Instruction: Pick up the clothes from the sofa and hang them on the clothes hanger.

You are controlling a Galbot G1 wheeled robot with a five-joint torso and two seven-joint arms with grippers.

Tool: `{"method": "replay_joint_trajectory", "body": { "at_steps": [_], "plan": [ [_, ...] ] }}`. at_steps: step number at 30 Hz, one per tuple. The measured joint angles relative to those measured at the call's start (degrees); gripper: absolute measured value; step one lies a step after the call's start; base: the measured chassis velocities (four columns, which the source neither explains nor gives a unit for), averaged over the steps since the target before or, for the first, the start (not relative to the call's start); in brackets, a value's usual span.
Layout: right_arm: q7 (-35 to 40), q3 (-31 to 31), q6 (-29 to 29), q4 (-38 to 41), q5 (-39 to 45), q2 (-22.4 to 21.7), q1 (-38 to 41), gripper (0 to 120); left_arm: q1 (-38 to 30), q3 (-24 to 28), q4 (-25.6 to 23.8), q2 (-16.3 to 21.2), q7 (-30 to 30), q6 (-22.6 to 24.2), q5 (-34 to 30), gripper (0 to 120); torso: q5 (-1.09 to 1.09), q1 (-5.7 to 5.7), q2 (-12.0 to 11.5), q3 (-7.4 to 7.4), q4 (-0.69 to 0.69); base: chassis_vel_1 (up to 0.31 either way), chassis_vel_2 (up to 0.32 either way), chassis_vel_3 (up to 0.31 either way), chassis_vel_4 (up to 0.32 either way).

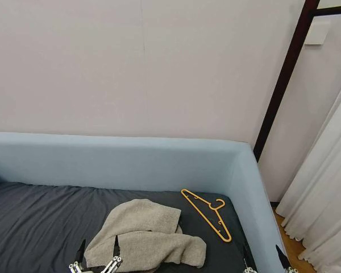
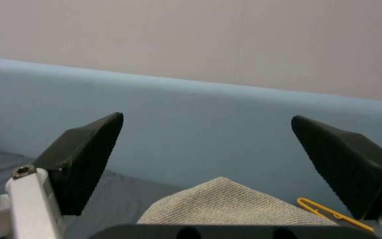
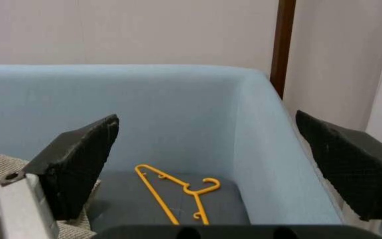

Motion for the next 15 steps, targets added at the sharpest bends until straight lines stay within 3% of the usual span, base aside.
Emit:
{"method": "replay_joint_trajectory", "body": {
  "at_steps": [15],
  "plan": [
    [0.2, -0.97, 0.09, 0.16, 0.09, -0.13, -0.16, 100, 0.47, 0.09, 0.77, -0.24, -0.94, -0.03, 0.96, 97, 0.0, 0.0, 0.0, 0.0, 0.0, 0.0, 0.0, 0.0, 0.0]
  ]
}}
